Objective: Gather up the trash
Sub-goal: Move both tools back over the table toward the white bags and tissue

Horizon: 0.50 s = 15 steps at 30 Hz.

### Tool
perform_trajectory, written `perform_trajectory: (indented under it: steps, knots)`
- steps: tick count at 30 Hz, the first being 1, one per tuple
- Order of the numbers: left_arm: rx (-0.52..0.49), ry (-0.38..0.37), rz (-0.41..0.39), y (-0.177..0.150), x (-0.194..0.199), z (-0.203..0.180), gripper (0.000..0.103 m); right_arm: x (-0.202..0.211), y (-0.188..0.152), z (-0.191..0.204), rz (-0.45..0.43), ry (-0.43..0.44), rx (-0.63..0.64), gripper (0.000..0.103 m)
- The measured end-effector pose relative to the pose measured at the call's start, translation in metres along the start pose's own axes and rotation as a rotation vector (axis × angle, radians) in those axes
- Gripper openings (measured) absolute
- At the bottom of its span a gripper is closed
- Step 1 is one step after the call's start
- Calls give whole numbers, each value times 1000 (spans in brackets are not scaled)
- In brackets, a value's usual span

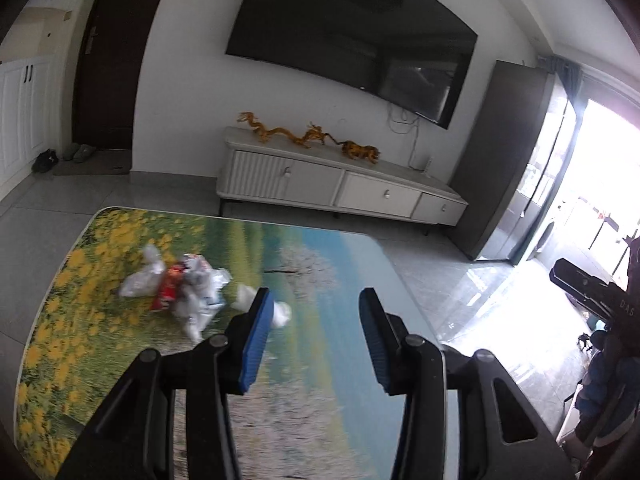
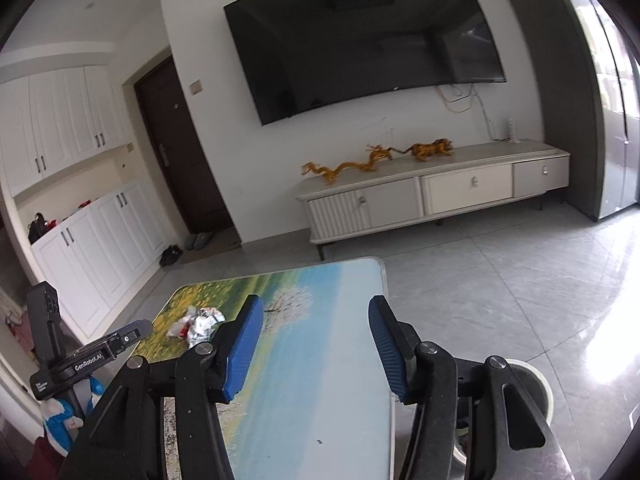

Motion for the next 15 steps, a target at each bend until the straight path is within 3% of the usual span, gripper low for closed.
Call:
perform_trajectory:
  steps: [5,15]
  knots:
    - [17,27,38,2,-25,40,43,-62,-14,14,103,87,36,54]
    - [-79,72,162,11,-107,68,43,-184,-54,54,311,254,164,54]
Point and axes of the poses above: each gripper's, at about its wrist camera, not at the fingertips, and x roughly against the way its jaws point, z to its left, y to its top, the point moved 3 cm from there along -x, roughly the way its jaws point, and after that the axes turned 8 degrees about y, right-handed, at the moved point
